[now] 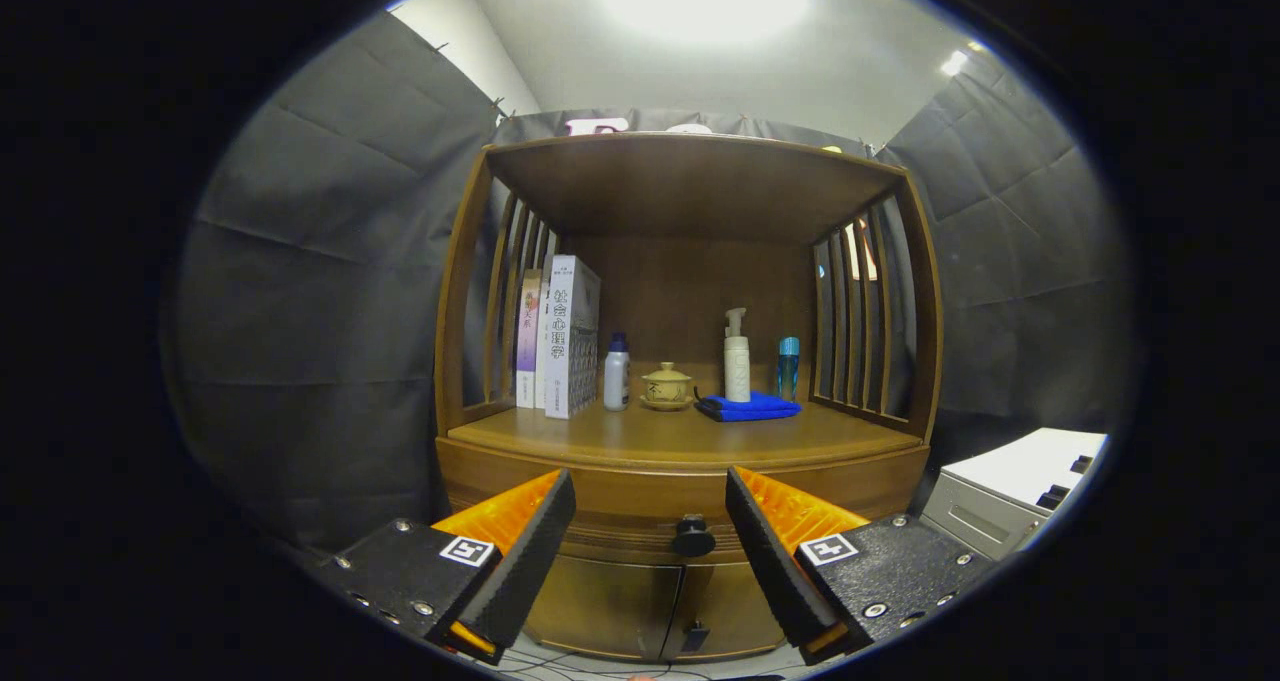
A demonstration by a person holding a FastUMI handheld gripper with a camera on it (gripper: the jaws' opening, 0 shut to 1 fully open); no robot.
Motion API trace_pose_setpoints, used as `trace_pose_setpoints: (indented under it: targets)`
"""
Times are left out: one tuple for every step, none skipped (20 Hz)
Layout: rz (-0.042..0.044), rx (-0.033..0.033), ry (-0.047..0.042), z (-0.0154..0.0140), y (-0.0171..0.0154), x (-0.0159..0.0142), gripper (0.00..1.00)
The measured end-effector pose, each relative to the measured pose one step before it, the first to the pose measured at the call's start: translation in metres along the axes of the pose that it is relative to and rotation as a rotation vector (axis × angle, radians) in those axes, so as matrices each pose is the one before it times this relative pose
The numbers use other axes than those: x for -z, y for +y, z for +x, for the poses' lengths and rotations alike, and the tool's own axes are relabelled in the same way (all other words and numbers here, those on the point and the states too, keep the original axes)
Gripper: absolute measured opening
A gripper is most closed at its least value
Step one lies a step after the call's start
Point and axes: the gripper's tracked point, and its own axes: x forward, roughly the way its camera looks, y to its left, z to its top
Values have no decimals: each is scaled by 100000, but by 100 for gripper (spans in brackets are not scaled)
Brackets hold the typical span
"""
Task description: Pull open the drawer, take out the items inside it, and place them on the countertop above the cabinet.
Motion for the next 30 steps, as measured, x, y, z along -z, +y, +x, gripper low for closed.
trace_pose_setpoints:
  targets:
    - [941, 534, -777, 308, -69, -386, 95]
    - [769, 316, -643, 710, 21, -367, 94]
    - [457, 220, -260, 706, 116, -153, 94]
    - [180, 346, 121, 772, 149, 1, 95]
    - [241, 514, 123, 651, -45, 69, 95]
    - [552, 308, 144, 573, -81, 167, 95]
    - [705, 421, 481, 666, -84, 300, 95]
    - [856, 661, 460, 640, -16, 555, 95]
    - [987, 583, 963, 700, 35, 650, 95]
    - [858, 128, 1949, 749, 74, 815, 94]
    - [668, 61, 2146, 750, 133, 776, 94]
    - [379, 134, 2940, 1008, -179, 813, 95]
    - [-36, 97, 2552, 1052, -107, 968, 95]
    - [-425, -444, 2972, 1278, -227, 1198, 95]
    - [-837, 94, 3479, 757, -58, 1347, 95]
    - [-1014, 794, 2865, 780, 90, 1219, 95]
    - [-873, 1042, 2543, 512, -123, 816, 95]
    - [-738, 1376, 1748, 118, -437, 514, 95]
    - [-370, 1578, 732, 242, -474, 229, 95]
    - [293, 1604, 316, -155, -598, 344, 95]
    - [643, 1199, 987, 273, -406, 158, 95]
    - [575, 726, 1189, 178, -445, 241, 95]
    - [135, 481, 1379, 241, -366, 324, 95]
    - [142, 657, 1470, 406, -390, 471, 95]
    - [355, -396, 1253, 186, -217, 413, 94]
    - [889, -42, 774, 128, -140, 366, 93]
    - [1229, 766, 972, 75, -356, 304, 89]
    - [1349, 670, 685, 46, -292, 294, 83]
    - [967, 157, 221, -20, -39, 114, 78]
    - [-163, 986, -456, 16, -298, -121, 73]
